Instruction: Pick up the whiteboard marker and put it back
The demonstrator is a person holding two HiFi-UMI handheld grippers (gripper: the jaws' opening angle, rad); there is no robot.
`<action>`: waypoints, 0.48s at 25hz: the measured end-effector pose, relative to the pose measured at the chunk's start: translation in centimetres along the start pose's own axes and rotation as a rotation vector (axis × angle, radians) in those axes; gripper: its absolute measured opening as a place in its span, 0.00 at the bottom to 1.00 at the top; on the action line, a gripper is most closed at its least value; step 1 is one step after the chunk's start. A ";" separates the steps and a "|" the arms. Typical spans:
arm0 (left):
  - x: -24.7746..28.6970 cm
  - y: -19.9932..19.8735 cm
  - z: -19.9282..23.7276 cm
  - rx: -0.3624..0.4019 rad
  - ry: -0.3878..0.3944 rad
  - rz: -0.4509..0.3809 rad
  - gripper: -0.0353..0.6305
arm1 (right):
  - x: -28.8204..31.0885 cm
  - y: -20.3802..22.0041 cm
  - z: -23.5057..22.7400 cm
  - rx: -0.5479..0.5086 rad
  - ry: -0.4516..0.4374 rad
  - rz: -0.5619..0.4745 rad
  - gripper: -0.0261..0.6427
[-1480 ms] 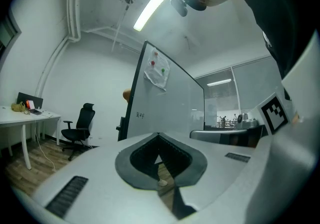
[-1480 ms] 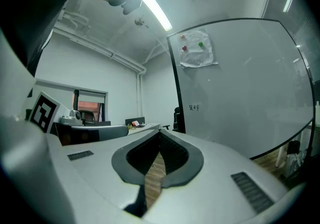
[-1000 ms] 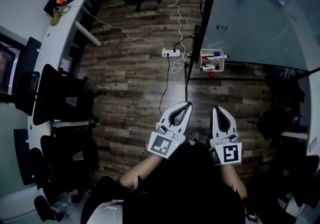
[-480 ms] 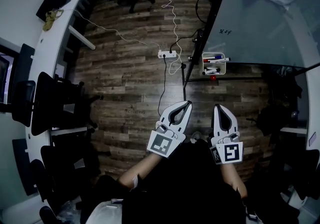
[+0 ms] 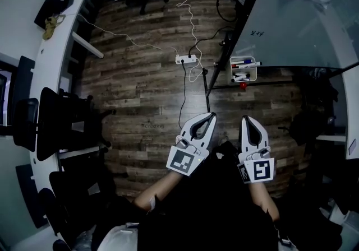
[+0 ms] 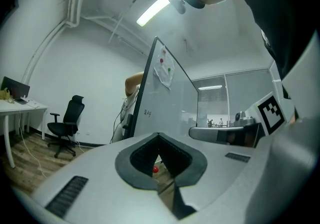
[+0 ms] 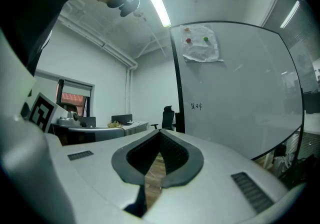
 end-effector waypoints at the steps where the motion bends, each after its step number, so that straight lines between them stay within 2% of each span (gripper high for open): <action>1: 0.0 0.0 0.1 -0.001 -0.001 0.001 0.06 | 0.1 -0.1 0.0 0.003 0.000 -0.006 0.06; 12: 2.0 0.5 0.7 -0.004 -0.019 0.009 0.06 | 1.7 0.2 -1.8 0.019 -0.002 0.005 0.06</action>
Point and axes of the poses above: the fingertips, and each gripper's own axes: x forward along the fingers, z to its left, y out of its underside, the point moved 4 cm from there along -x, backward along the fingers, and after that the axes turned 3 degrees about -z, right-handed, at the moved point
